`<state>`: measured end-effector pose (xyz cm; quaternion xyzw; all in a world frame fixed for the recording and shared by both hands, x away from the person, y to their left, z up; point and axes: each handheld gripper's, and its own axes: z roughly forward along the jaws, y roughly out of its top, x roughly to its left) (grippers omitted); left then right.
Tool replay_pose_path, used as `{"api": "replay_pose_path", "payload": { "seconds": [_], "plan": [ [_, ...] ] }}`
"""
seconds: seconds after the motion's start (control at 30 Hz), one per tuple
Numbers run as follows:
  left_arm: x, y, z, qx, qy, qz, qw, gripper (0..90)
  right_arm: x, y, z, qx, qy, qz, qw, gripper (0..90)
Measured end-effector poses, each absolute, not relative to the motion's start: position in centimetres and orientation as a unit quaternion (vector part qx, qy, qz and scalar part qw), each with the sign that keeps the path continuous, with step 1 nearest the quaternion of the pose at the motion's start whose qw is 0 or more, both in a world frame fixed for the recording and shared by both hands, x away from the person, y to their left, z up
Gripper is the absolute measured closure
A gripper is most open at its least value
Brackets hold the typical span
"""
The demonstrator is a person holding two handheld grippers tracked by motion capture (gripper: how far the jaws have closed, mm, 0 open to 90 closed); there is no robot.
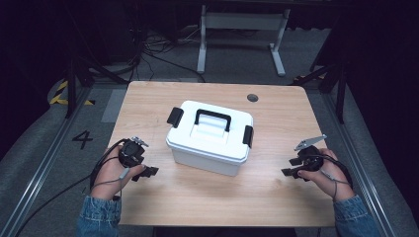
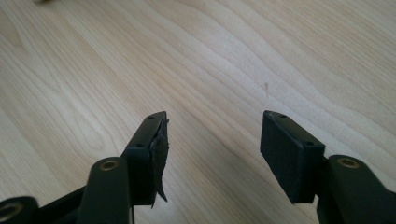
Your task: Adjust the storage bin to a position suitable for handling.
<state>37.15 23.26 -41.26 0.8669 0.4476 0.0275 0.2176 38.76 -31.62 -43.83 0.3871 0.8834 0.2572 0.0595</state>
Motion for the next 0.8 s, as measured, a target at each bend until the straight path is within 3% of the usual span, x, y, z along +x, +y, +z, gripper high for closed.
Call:
{"api": "replay_pose_path", "payload": {
  "seconds": [0.8],
  "plan": [
    [37.43,23.02,-41.32,0.872,0.437,0.023,0.22,26.8,38.59,-31.55,-43.09,0.369,0.875,0.304,0.074,50.6]
  ]
}}
